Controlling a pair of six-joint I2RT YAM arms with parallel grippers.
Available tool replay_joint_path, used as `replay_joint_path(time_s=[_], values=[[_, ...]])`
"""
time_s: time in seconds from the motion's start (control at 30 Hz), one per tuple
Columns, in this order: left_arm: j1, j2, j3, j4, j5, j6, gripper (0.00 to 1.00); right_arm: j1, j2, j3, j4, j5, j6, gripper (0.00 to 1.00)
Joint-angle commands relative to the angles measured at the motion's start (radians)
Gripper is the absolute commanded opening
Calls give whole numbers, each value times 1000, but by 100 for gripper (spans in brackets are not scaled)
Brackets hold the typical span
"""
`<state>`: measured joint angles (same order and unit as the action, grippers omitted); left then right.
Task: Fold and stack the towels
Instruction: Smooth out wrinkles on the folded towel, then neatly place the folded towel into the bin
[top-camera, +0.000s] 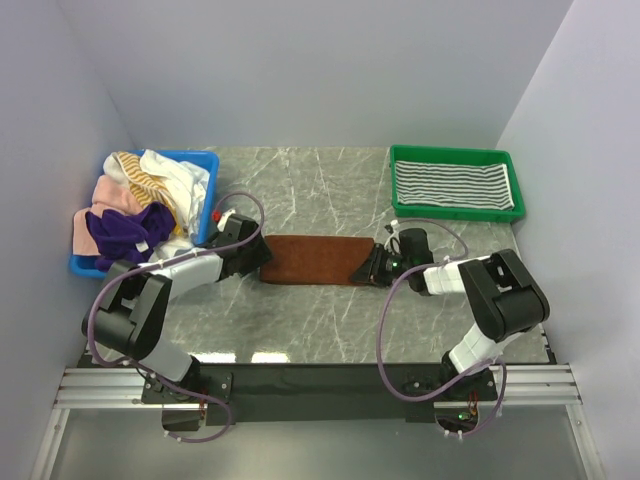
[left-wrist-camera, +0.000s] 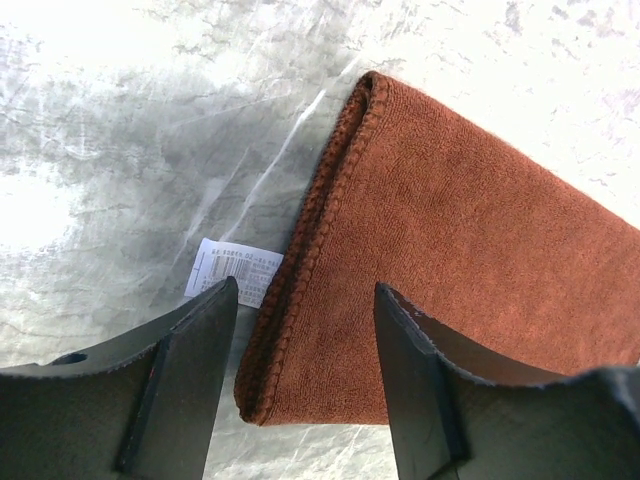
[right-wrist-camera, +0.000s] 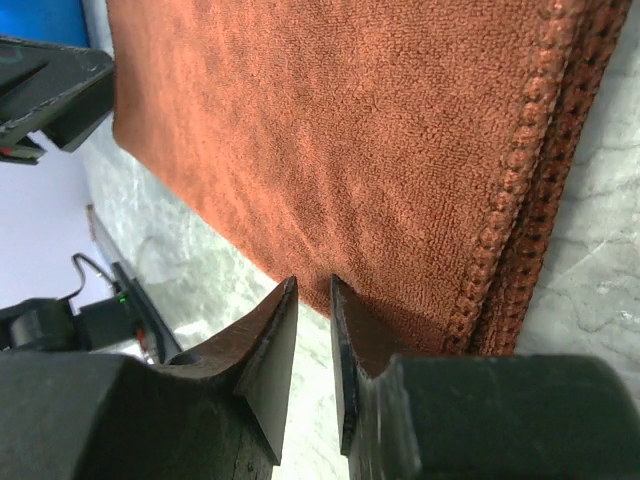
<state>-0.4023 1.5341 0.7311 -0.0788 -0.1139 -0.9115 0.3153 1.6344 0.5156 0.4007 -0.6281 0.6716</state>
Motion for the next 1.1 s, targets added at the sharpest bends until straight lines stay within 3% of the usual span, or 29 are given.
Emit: replay_joint_path(time_s=[0.0,0.1,0.2,0.33,0.4,0.47,0.53,0.6,0.77,0.9,1.07], values=[[6,7,13,-96,-47,13,64,-11,21,-31,-45,-25,-15,28],[6,1,36,-124,-66,29,65,-34,-27,-52,-39,-29,-17,28],[5,-38,83,-176,-98,72,70,-38,-151,-29,-157,68,-81,29],[-47,-86,210,-289,-174,132,87,-39,-367,20,-322,266,-154,34],[-96,-86,295,-359,-236,166,93,-41,-418,55,-428,406,-185,44],[-196,-68,352,-401,-282,184,96,-50,-478,82,-524,499,-193,68],[-294,-20,431,-447,-326,197,97,-67,-519,96,-581,609,-187,78],[-349,41,500,-460,-317,206,97,-74,-547,101,-644,671,-159,87],[-513,239,668,-518,-296,243,83,-87,-640,48,-695,826,-74,92],[-610,383,867,-579,-326,279,79,-114,-695,-2,-689,851,-52,94],[-682,529,994,-589,-313,330,69,-159,-725,-54,-675,840,-23,94]])
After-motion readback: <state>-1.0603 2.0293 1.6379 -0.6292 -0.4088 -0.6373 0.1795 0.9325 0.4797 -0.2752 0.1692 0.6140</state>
